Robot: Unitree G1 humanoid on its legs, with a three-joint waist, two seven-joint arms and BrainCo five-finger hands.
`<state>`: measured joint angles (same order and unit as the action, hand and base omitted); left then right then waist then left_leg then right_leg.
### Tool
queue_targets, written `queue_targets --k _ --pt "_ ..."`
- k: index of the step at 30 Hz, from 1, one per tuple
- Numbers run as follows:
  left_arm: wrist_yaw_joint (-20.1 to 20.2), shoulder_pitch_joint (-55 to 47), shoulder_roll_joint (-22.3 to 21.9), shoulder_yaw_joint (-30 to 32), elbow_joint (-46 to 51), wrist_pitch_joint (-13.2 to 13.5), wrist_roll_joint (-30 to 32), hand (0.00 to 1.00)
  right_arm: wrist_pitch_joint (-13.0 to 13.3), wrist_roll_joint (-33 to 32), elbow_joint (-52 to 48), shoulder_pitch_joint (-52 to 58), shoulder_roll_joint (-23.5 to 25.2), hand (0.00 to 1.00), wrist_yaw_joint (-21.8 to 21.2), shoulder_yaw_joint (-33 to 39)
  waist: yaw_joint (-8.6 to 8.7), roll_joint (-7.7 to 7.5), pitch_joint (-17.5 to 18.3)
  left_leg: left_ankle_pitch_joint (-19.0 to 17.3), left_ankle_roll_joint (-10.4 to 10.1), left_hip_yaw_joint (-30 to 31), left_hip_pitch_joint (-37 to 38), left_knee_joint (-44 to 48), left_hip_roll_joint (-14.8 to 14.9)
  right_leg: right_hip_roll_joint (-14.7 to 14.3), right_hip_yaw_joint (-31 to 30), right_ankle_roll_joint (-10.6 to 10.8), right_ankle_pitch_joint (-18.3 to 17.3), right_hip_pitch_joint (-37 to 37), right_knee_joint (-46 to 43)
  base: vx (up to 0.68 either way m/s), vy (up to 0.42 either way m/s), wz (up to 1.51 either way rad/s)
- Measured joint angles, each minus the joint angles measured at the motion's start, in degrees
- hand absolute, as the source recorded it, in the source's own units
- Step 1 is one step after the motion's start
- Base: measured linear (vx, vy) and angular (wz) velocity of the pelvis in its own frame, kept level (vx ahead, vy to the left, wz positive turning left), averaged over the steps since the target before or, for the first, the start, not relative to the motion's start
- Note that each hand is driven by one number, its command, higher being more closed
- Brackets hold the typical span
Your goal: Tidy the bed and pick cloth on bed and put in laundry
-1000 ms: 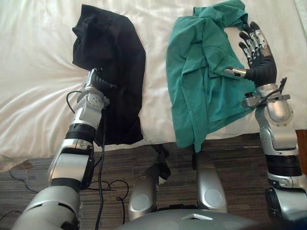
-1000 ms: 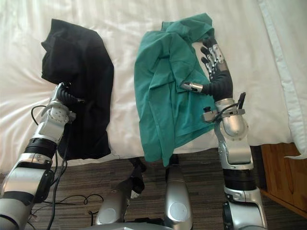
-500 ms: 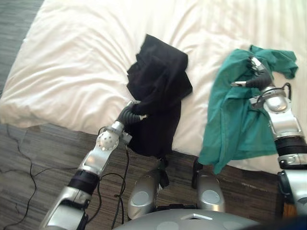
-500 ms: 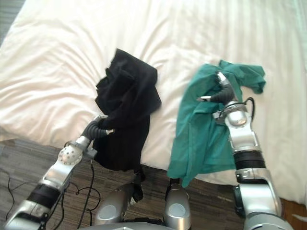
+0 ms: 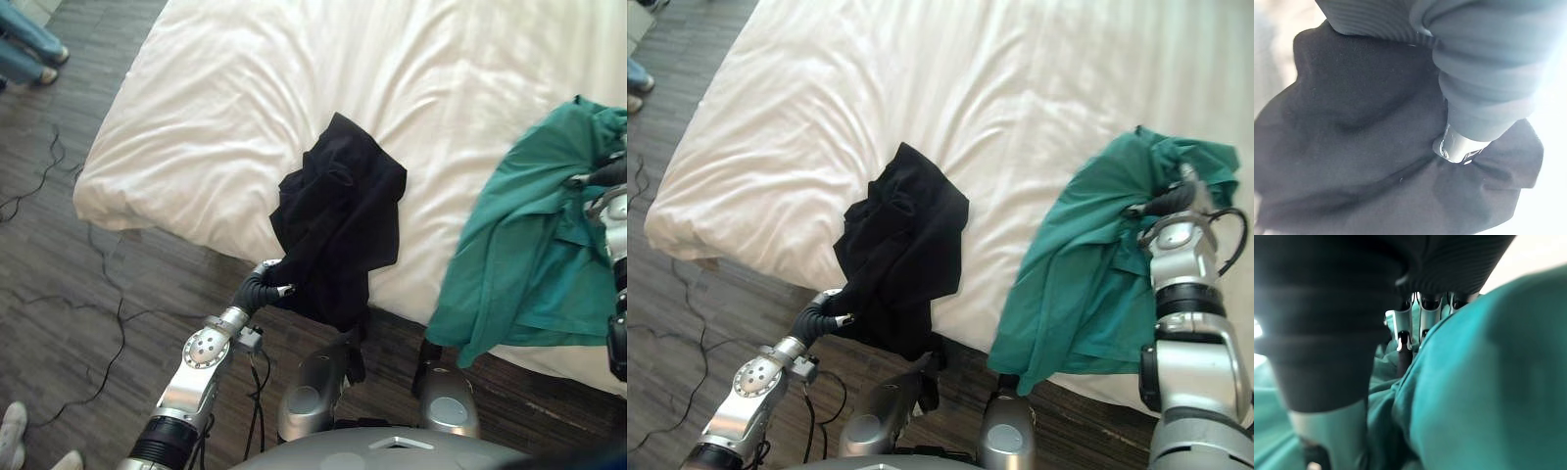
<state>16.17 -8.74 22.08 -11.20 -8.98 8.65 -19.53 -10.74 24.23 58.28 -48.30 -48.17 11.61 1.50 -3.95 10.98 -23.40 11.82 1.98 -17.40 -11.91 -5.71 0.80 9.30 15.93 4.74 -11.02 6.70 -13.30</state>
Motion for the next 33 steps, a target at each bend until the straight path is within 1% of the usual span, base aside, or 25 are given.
queue_targets --k 1,3,4,5,6,8,10,12,14,15,16,17,19,20,21,22,23,24,25,26,27,29,30,31,33 --pt "0.19 -1.64 -0.53 -0.04 -1.19 0.02 -0.04 1.0 -0.05 1.86 0.91 -1.05 -0.25 0.0 -0.53 -0.2 -0.39 0.12 -0.02 0.1 -0.08 0.21 -0.69 0.0 0.01 -0.03 0.1 -0.01 0.07 0.9 -0.07 0.0 -0.013 0.12" --pt "0.18 -3.09 -1.41 -0.76 -4.89 -0.11 -0.05 1.0 0.36 3.74 1.31 -1.62 -1.37 0.0 -2.31 -1.72 -0.53 0.64 -0.33 0.19 0.04 0.75 -1.21 0.0 -0.02 -0.05 0.66 -0.03 0.08 1.13 -0.08 0.02 -0.018 0.12" --pt "0.14 -3.6 -1.7 -1.63 -7.06 -0.23 -0.02 1.0 0.92 4.31 1.32 -1.64 -2.37 1.0 -3.78 -2.73 -0.92 0.8 -0.44 0.19 0.05 0.73 -1.41 0.0 -0.04 -0.02 0.58 -0.01 0.09 1.43 -0.16 0.04 -0.026 -0.02" --pt "0.12 -4.44 -1.92 -2.58 -9.89 -0.3 0.3 1.0 2.2 4.29 1.32 -1.71 -3.44 1.0 -7.17 -3.51 -1.43 0.9 -0.49 0.17 0.03 0.72 -1.68 -0.01 -0.03 0.02 0.46 -0.06 0.03 2.0 -0.59 0.02 -0.024 -0.05" --pt "0.12 -4.59 -2.07 -2.72 -10.83 -0.3 0.61 1.0 2.46 4.28 1.3 -1.71 -3.98 1.0 -8.78 -3.94 -1.56 1.0 -0.53 0.16 0.01 0.75 -1.76 0.0 -0.01 0.02 0.47 -0.1 -0.01 2.12 -0.71 0.03 -0.034 -0.02" --pt "0.13 -4.84 -2.99 -2.74 -13.34 -0.2 1.09 1.0 2.88 4.66 1.37 -2.1 -4.91 1.0 -14.2 -3.98 -1.76 1.43 -0.75 -0.16 -0.45 0.92 -1.79 -0.01 0.08 -0.04 0.54 -0.14 -0.08 2.18 -0.87 0.02 -0.034 0.01" --pt "0.18 -4.95 -3.3 -2.72 -14.34 0.77 2.89 1.0 4.01 4.61 1.63 -2.43 -4.64 1.0 -17.29 -3.95 -1.68 1.43 -0.75 -0.27 -0.61 1.14 -1.73 -0.01 0.09 -0.02 0.65 -0.13 -0.54 2.13 -1.1 0.02 -0.034 0.02" --pt "0.18 -4.95 -3.45 -2.63 -14.99 1.24 4.64 1.0 4.88 4.39 1.76 -2.03 -4.6 1.0 -19.16 -3.65 -1.64 1.41 -0.76 -0.31 -0.67 1.32 -1.17 0.0 0.08 0.01 0.77 -0.15 -0.87 1.6 -1.37 0.05 -0.046 0.06" --pt "0.18 -4.94 -3.69 -2.43 -15.5 1.83 5.77 1.0 5.35 4.02 1.74 -0.43 -4.06 1.0 -20.13 -1.67 -1.45 1.29 -0.78 -0.45 -1.76 2.15 0.02 0.01 -0.05 0.04 1.56 0.08 -1.23 -0.15 -0.98 0.07 -0.06 0.15" --pt "0.17 -4.94 -3.72 -2.16 -15.78 2.04 7.04 1.0 5.89 3.73 1.54 1.24 -3.57 1.0 -20.39 -0.61 -1.45 0.97 -0.85 -0.51 -2.13 2.47 1.12 0.01 -0.03 0.0 2.07 0.1 -1.51 -1.54 -0.67 0.09 -0.081 0.13" --pt "0.14 -5.05 -3.71 -1.97 -16.26 2.14 8.01 1.0 6.32 2.7 1.14 2.97 -2.4 1.0 -20.41 0.5 -1.48 0.18 -0.52 -0.64 -3.01 2.57 1.82 0.01 0.03 -0.04 2.18 0.17 -1.93 -2.34 -0.66 0.11 -0.112 0.08" --pt "0.13 -5.07 -3.71 -2.01 -16.58 2.17 8.49 1.0 6.77 1.73 0.93 3.78 -1.65 1.0 -20.41 0.87 -1.48 -0.22 -0.34 -0.54 -3.27 2.58 2.15 0.02 0.13 -0.11 2.29 0.11 -2.05 -2.65 -0.61 0.12 -0.131 0.0" --pt "0.12 -5.26 -3.84 -2.16 -17.18 1.96 10.14 1.0 8.18 -3.13 -0.51 7.36 1.89 1.0 -20.41 2.85 -1.32 -1.76 0.5 -0.57 -3.68 2.65 3.27 0.02 0.52 -0.55 2.48 -0.05 -2.15 -4.04 0.19 0.13 -0.134 -0.07" --pt "0.07 -5.39 -3.84 -2.09 -17.26 1.7 11.31 1.0 9.68 -7.31 -1.84 10.51 4.99 1.0 -20.37 4.17 -1.06 -2.93 1.53 -0.95 -4.21 2.63 4.04 0.02 0.91 -1.04 2.75 -0.08 -2.11 -5.14 1.25 0.13 -0.125 -0.09" --pt "0.05 -5.39 -3.85 -2.1 -17.39 1.56 11.96 1.0 10.26 -9.0 -2.47 12.01 6.33 1.0 -20.25 4.68 -0.87 -3.37 2.08 -1.05 -4.35 2.62 4.34 0.01 1.0 -1.15 2.9 -0.09 -2.11 -5.6 1.6 0.18 -0.144 -0.08" --pt "0.04 -5.41 -4.0 -2.14 -18.38 1.52 12.36 1.0 11.38 -11.73 -4.0 14.68 9.14 1.0 -20.07 4.97 -0.21 -4.36 3.15 -1.36 -4.79 2.6 5.22 0.01 1.11 -1.31 3.06 -0.08 -2.13 -6.76 2.25 0.13 -0.089 -0.04" --pt "0.0 -5.42 -4.2 -2.14 -19.18 1.48 12.46 1.0 11.82 -13.29 -4.96 16.23 10.6 1.0 -19.91 4.97 -0.01 -4.75 3.95 -1.51 -4.98 2.6 5.66 0.01 1.12 -1.42 3.04 -0.08 -2.13 -7.45 2.6 0.17 -0.106 -0.1" --pt "-0.23 -5.48 -4.9 -2.11 -20.64 1.18 13.45 1.0 12.54 -16.51 -7.19 19.51 13.35 1.0 -19.65 4.97 0.19 -5.5 5.95 -1.79 -5.37 2.58 6.3 0.0 1.15 -1.49 3.0 -0.08 -2.12 -8.22 3.43 0.18 -0.098 -0.15" --pt "-0.4 -5.47 -5.52 -2.11 -21.59 0.99 14.17 1.0 13.1 -19.5 -9.06 22.42 15.3 1.0 -19.16 4.95 0.39 -5.94 6.75 -1.97 -5.62 2.56 7.26 0.0 1.18 -1.49 2.99 -0.08 -2.13 -9.21 3.81 0.19 -0.109 -0.22" --pt "-0.99 -5.61 -6.19 -2.09 -22.89 1.03 14.73 1.0 14.0 -23.14 -12.34 26.18 18.01 1.0 -18.32 4.94 0.65 -6.49 8.47 -2.18 -5.91 2.48 7.95 -0.02 1.2 -1.5 2.93 -0.07 -2.13 -9.98 4.56 0.15 -0.083 -0.17" --pt "-1.28 -5.64 -6.39 -2.2 -23.6 1.06 14.85 1.0 14.52 -24.53 -13.86 28.13 19.23 1.0 -17.99 4.87 0.83 -6.72 9.44 -2.19 -5.92 2.46 8.07 -0.03 1.2 -1.54 2.88 -0.07 -2.13 -10.25 4.98 0.13 -0.075 -0.17" --pt "-2.64 -5.72 -7.37 -2.0 -25.88 1.32 16.79 1.0 15.94 -27.55 -19.13 33.98 25.23 1.0 -17.0 4.37 1.87 -7.49 11.19 -2.33 -6.05 2.12 9.51 -0.3 1.45 -1.72 2.17 -0.08 -2.13 -11.48 5.85 0.1 -0.069 -0.25" --pt "-2.86 -5.73 -7.57 -1.99 -26.43 1.42 16.95 1.0 16.38 -27.59 -20.28 35.33 26.41 1.0 -16.61 3.99 2.08 -7.72 11.92 -2.33 -6.05 2.11 9.56 -0.32 1.49 -1.75 2.09 -0.08 -2.13 -11.53 6.15 0.06 -0.062 -0.26" --pt "-2.92 -5.71 -7.91 -1.91 -27.38 1.67 17.18 1.0 16.9 -27.56 -22.31 37.38 28.29 1.0 -16.04 3.46 2.81 -7.94 12.6 -2.33 -6.04 2.08 9.99 -0.34 1.59 -1.84 1.92 -0.08 -2.13 -12.01 6.52 0.05 -0.054 -0.16" --pt "-2.92 -5.66 -8.07 -1.78 -28.42 2.04 18.48 1.0 17.23 -27.33 -25.01 39.52 30.5 1.0 -15.62 2.78 3.43 -8.13 12.63 -2.9 -6.13 1.67 11.29 -0.37 1.91 -2.12 1.77 -0.09 -2.13 -13.23 6.95 0.03 -0.04 -0.16"
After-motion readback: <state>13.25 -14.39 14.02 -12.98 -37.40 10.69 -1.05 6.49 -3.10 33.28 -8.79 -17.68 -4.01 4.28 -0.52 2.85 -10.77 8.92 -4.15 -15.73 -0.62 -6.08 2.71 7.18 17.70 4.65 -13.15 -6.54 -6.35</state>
